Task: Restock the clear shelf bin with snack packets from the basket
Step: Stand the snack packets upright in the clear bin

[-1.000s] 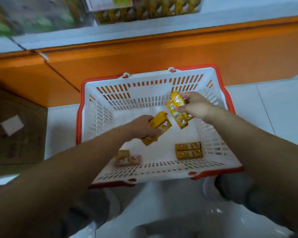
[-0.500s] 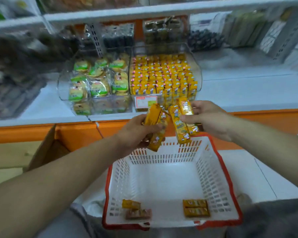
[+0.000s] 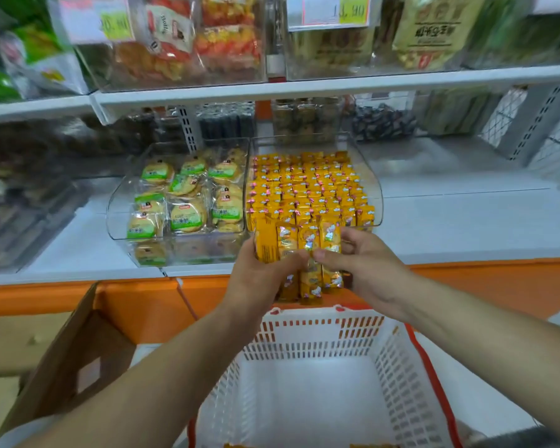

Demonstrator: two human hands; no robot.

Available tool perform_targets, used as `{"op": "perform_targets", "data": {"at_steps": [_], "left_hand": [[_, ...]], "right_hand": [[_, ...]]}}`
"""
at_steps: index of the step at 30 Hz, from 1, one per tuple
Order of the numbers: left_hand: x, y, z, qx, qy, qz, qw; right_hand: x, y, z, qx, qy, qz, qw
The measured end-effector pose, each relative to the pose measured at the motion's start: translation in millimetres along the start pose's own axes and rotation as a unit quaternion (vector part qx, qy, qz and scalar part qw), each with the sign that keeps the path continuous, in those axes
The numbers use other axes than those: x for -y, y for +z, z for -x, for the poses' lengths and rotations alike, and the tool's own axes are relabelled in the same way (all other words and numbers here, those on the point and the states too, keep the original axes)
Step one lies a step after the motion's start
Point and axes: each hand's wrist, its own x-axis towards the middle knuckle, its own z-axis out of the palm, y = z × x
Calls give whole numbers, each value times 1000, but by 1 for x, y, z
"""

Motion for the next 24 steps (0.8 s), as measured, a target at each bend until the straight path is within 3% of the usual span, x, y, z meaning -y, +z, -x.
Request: {"op": "perform_targets", "data": {"at_steps": [8, 20, 22, 24], "left_hand": [[-7, -10, -24, 5, -2, -23, 1000], [-22, -20, -27, 22, 2, -32, 999], [-23, -18, -25, 18, 2, -34, 999], [-24, -16, -24, 12, 2, -35, 999]], "right_hand": [[12, -8, -15, 14, -7, 50, 999], [28, -35, -13, 19, 15, -11, 1000], [36, -42, -16, -11, -6, -22, 1000], [48, -56, -21, -53, -77, 43, 995]]}}
